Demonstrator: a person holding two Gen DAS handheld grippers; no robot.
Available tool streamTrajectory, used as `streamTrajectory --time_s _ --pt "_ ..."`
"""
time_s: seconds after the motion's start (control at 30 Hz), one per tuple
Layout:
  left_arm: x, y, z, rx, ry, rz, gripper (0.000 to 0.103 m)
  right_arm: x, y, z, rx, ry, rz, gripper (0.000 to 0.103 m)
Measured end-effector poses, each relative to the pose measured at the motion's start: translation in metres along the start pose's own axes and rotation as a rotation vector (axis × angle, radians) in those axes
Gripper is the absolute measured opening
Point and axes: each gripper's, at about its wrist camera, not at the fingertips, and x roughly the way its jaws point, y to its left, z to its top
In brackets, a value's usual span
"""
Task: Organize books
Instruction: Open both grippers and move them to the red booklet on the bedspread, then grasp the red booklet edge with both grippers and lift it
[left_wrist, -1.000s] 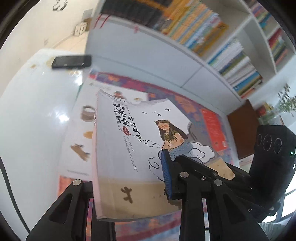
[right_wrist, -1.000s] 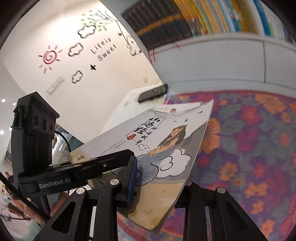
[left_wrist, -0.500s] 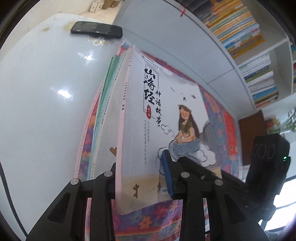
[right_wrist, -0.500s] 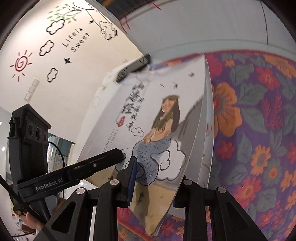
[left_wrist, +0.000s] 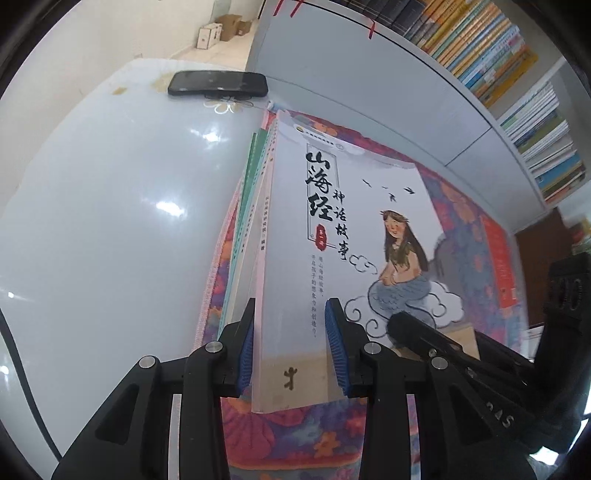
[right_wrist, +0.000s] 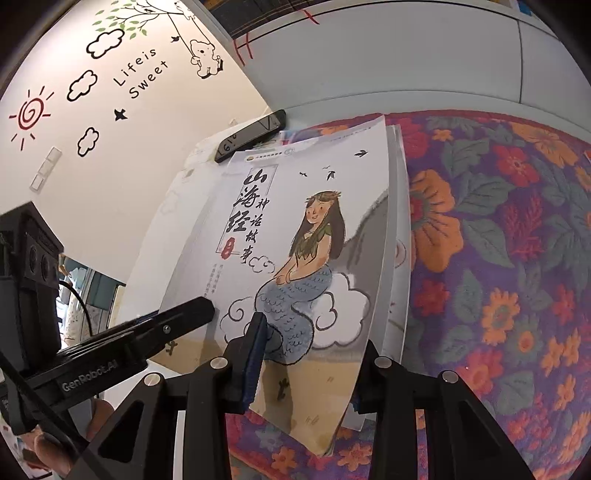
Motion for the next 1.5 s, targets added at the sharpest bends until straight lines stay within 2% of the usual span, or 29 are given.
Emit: streamTrajectory --time_s 0.07,0.1,0.13,0.23,0.27,0.4,0.5,0.6,0.73,1.13,1.33,1.5 --pt "-0.004 0.004 -0.001 -0.022 -0.018 0.02 0.031 0.0 0.004 -0.001 -0.03 0.015 -0.003 0.043" --pt "-0.007 0.008 -0.002 -0.028 -0.026 0.035 0.031 0.0 0.006 -0.001 -0.048 0.022 0.006 0.053" --pt "-0.012 0.01 -0.003 -0.025 -0.034 0.061 0.031 0.001 0.009 -0.002 -0.08 0.035 0.01 0.057" --pt "-0.029 0.001 -0.011 0.069 -0.074 0.176 0.031 -0.004 0.007 -0.008 -0.104 0.066 -0.006 0.057" --pt "-0.033 -0.003 -0.013 0.088 -0.075 0.184 0.031 -0.007 0.004 -0.011 -0.095 0.072 -0.002 0.058" --pt "-0.042 -0.03 -0.025 0.123 -0.072 0.127 0.034 -0.028 -0.033 -0.031 0.001 0.094 -0.029 0.061" --pt "-0.037 -0.054 -0.034 0.149 -0.057 0.114 0.033 -0.049 -0.064 -0.041 0.057 0.086 -0.08 0.061" --pt "-0.028 -0.088 -0.044 0.187 -0.033 0.098 0.034 -0.07 -0.083 -0.045 0.061 0.062 -0.127 0.061" --pt "-0.018 -0.133 -0.059 0.211 -0.008 0.071 0.034 -0.099 -0.108 -0.047 0.004 0.039 -0.224 0.061" --pt "0.017 -0.261 -0.093 0.275 0.044 0.037 0.034 -0.168 -0.205 -0.063 0.031 0.008 -0.249 0.062" --pt "0.051 -0.324 -0.093 0.301 0.092 0.001 0.034 -0.207 -0.295 -0.07 0.176 -0.047 -0.28 0.062" --pt "0.098 -0.374 -0.072 0.288 0.162 -0.067 0.034 -0.241 -0.383 -0.059 0.326 -0.15 -0.295 0.061"
